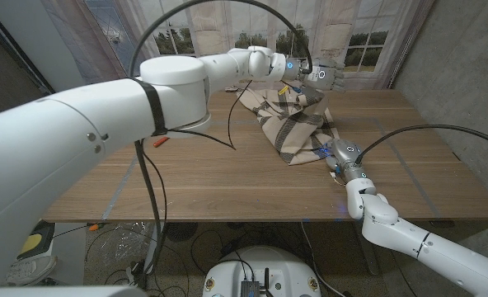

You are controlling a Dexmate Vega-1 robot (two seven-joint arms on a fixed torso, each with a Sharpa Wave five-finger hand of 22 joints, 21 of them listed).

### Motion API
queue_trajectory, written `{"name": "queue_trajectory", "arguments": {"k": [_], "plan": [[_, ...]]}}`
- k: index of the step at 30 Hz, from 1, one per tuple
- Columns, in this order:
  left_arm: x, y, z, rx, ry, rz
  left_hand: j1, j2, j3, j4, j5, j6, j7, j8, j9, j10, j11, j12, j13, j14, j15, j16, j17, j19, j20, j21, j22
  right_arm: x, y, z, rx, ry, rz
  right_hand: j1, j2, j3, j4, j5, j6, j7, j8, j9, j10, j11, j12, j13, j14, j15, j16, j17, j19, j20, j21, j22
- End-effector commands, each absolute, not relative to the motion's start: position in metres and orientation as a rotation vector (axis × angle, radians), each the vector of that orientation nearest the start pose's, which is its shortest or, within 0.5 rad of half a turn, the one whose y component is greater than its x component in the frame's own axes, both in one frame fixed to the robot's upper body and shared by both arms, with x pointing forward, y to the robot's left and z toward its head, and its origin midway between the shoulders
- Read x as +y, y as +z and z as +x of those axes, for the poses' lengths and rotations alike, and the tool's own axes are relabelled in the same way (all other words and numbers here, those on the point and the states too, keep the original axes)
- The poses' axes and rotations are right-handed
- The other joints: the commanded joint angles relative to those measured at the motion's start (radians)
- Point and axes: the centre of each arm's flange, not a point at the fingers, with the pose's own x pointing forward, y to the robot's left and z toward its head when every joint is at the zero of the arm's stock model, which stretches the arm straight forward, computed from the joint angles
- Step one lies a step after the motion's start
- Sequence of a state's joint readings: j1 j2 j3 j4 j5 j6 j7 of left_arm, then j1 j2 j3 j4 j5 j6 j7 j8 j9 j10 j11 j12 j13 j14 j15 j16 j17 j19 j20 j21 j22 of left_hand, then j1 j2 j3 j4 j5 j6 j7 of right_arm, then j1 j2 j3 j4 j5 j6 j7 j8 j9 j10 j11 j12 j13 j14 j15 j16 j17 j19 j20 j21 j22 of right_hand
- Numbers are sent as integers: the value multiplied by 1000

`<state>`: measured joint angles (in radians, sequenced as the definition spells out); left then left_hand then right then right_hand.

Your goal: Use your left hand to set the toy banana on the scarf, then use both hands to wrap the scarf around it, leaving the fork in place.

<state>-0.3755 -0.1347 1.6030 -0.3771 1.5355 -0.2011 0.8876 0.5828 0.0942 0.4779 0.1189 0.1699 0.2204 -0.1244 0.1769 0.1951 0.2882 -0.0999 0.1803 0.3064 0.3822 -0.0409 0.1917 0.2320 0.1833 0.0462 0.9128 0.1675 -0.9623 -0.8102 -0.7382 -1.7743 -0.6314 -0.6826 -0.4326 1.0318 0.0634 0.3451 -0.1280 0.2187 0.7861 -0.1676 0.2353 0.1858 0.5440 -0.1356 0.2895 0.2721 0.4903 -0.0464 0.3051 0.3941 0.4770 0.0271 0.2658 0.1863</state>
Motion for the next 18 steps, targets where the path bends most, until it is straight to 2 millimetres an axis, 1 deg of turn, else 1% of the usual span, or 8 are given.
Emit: {"name": "queue_trajectory", "arguments": {"k": [1,3,6,9,10,12,13,18], "plan": [[-69,210,587,2093,-187,-2257,-25,4,-6,12,3,-9,1,2,2,-11,4,7,-1,-6,-52,1,0,-4,6,-5,3,-265,-86,588,-394,-465,-1507,-25,-5,-2,10,7,-10,2,-10,3,-11,4,-8,0,-13,-159,-7,0,-2,12,-3,0],[-62,211,584,2111,-225,-2287,-37,5,-10,17,2,-11,1,3,2,-10,6,9,-3,-8,-52,2,-1,-4,9,-8,3,-264,-83,587,-391,-462,-1509,-45,-10,-7,17,6,-22,3,-17,3,-14,5,-12,-1,-19,-156,-11,2,-4,15,-5,0],[-50,211,579,2139,-291,-2333,-47,7,-13,22,2,-10,0,4,2,-9,6,11,-4,-10,-50,3,-1,-5,12,-11,4,-263,-78,585,-388,-453,-1508,-83,-22,-18,29,5,-37,10,-26,4,-31,20,-23,-2,-38,-151,-21,4,-11,22,-11,1],[-39,211,575,2149,-350,-2385,-61,11,-17,27,3,-6,2,8,2,0,6,17,-7,-11,-50,5,-2,-3,17,-14,4,-262,-73,582,-379,-457,-1493,-145,-31,-33,51,6,-81,15,-43,5,-58,48,-39,-3,-64,-139,-33,11,-26,35,-20,1],[-31,211,573,2153,-378,-2417,-65,12,-18,28,3,-4,2,9,2,1,7,18,-8,-10,-50,6,-3,-2,18,-15,4,-262,-70,581,-381,-459,-1490,-153,-34,-35,54,6,-87,17,-45,6,-62,50,-42,-3,-71,-134,-36,12,-29,38,-22,1],[-27,210,572,2151,-396,-2437,-69,13,-18,29,3,-2,1,10,2,2,6,19,-9,-9,-51,7,-3,-1,20,-16,4,-262,-68,580,-383,-460,-1487,-172,-40,-41,59,7,-98,19,-47,6,-73,53,-47,-3,-79,-127,-39,13,-35,40,-25,1],[-20,208,570,2154,-417,-2467,-71,13,-19,30,3,-2,1,11,1,3,5,19,-9,-10,-51,7,-3,0,20,-16,4,-261,-65,579,-387,-466,-1481,-189,-44,-47,65,7,-104,20,-48,6,-80,57,-51,-3,-85,-122,-41,15,-39,45,-28,2],[-3,203,566,2146,-462,-2536,-81,16,-20,32,3,2,0,13,1,5,9,21,-12,-10,-52,8,-5,1,23,-20,4,-259,-58,576,-409,-476,-1464,-217,-47,-55,76,9,-121,23,-50,7,-91,61,-56,-2,-95,-115,-45,18,-44,48,-31,2]]}}
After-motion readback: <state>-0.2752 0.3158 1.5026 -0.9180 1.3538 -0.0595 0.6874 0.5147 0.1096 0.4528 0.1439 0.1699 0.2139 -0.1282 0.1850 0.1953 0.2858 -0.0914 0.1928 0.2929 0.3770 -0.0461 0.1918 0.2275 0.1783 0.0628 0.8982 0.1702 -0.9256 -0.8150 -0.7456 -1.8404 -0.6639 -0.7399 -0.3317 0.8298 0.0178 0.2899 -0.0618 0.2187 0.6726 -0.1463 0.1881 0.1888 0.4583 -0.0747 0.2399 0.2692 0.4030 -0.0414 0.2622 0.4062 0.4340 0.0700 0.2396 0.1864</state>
